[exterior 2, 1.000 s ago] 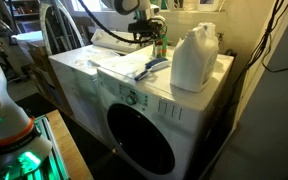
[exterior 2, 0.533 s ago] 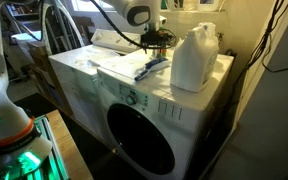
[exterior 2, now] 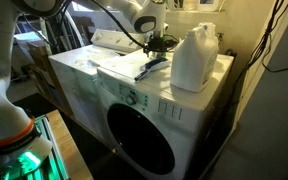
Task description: Move the bottle cap to the front of the machine then place it on the paper towel
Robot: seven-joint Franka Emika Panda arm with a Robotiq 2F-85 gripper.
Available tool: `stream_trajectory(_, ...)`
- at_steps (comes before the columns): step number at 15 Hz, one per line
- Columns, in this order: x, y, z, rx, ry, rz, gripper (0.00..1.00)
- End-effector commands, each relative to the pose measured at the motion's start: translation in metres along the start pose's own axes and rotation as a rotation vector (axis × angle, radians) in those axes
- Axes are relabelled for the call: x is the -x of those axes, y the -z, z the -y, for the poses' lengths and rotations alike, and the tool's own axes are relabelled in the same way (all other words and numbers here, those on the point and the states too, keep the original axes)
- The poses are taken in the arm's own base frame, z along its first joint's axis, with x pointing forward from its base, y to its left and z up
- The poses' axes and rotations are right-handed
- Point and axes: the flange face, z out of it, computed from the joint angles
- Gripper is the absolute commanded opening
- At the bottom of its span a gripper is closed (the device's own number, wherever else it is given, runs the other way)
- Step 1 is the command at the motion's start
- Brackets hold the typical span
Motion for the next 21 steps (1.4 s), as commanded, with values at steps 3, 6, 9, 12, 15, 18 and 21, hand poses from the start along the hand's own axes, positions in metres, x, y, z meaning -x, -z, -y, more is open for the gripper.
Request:
stream_trajectory(3, 0.003, -0.018, -0.012, -0.076, 0.062, 0.007, 1.0)
stream_trajectory(6, 0.007, -0.023, -0.019, -0.076, 0.059, 0.017, 1.0)
stream_trajectory(9, 0.01, -0.027, -0.024, -0.068, 0.057, 0.025, 1.0)
stream_trajectory(12, 0.013, -0.03, -0.028, -0.076, 0.046, 0.029, 0.99)
stream_trajectory(15, 0.013, -0.03, -0.029, -0.078, 0.029, 0.044, 0.67)
stream_trajectory(18, 0.014, -0.028, -0.03, -0.071, 0.019, 0.067, 0.42)
stream_trajectory(21, 0.009, -0.021, -0.027, -0.03, -0.057, 0.11, 0.2)
